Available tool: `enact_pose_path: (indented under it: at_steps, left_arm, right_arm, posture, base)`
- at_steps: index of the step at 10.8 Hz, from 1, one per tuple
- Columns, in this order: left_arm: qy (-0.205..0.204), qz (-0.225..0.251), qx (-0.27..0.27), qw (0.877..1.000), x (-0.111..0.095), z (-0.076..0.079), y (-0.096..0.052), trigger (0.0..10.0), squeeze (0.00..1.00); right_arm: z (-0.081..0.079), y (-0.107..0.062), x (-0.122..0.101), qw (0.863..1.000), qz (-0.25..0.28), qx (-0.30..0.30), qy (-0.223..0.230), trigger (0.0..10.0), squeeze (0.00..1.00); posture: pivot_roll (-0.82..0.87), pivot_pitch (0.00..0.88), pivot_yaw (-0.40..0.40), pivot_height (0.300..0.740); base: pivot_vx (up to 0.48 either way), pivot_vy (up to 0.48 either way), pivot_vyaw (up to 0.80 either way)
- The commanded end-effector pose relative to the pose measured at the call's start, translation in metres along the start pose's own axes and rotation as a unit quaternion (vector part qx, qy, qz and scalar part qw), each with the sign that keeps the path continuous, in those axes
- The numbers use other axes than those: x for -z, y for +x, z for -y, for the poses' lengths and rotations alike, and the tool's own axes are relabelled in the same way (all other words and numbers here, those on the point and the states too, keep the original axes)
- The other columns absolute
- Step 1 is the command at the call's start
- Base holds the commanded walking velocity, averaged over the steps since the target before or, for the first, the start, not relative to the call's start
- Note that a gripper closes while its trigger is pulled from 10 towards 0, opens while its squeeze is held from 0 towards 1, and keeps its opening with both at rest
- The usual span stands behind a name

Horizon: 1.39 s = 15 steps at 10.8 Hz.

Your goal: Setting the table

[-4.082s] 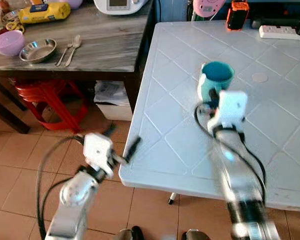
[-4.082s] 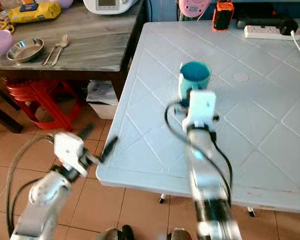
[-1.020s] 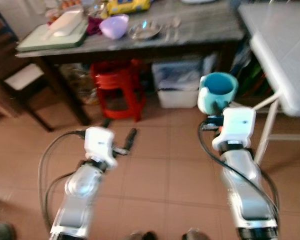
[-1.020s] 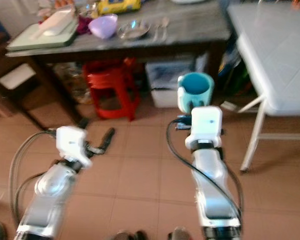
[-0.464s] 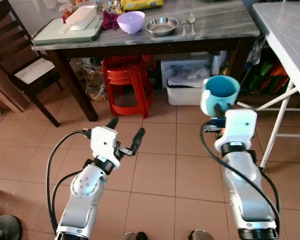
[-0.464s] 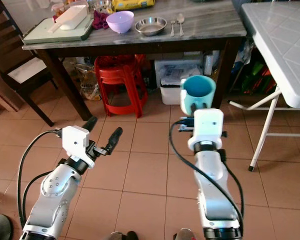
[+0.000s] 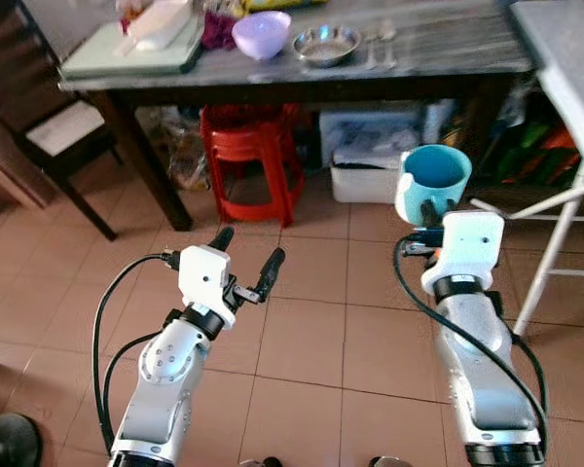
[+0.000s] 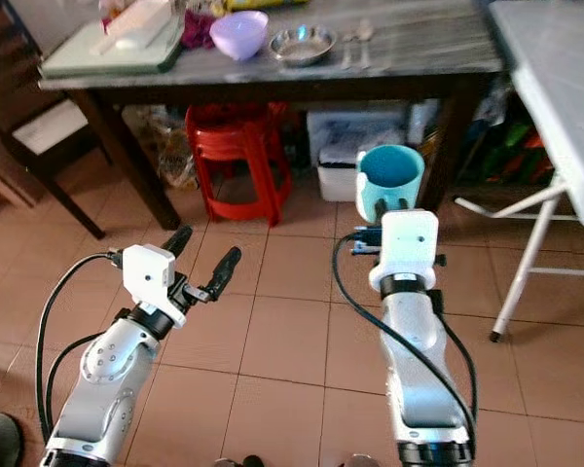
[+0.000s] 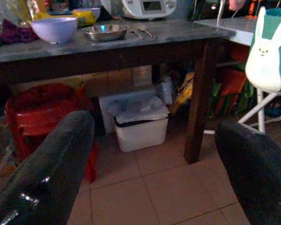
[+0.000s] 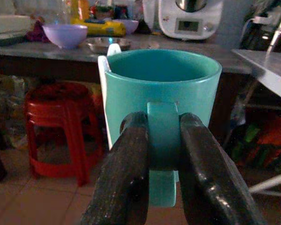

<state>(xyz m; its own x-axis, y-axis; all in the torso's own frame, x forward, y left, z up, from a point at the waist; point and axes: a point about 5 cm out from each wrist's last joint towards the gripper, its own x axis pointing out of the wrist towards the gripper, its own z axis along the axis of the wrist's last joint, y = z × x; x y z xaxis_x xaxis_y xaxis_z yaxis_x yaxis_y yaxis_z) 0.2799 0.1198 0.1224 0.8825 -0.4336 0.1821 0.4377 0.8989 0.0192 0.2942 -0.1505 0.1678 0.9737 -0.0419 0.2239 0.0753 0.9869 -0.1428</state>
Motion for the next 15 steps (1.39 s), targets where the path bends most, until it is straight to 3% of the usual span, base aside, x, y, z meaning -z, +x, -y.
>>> enact_pose_path:
  at_steps: [1,15]
  left_arm:
    - [0.001,0.003,0.005,1.000,-0.0013,0.0009,-0.0010,10.0,0.00]
    - [-0.005,0.004,0.018,1.000,0.0007,0.0055,0.0037,10.0,0.00]
  right_arm:
    - [0.0008,0.0006,-0.0039,1.000,0.013,0.000,-0.004,10.0,0.00]
    - [0.0101,-0.0015,-0.0017,1.000,0.012,0.020,-0.010,10.0,0.00]
  posture:
    - [-0.14,0.132,0.123,0.740]
    - [-0.17,0.092,0.130,0.740]
  base:
    - [0.326,0.000,0.00]
    - [0.331,0.000,0.00]
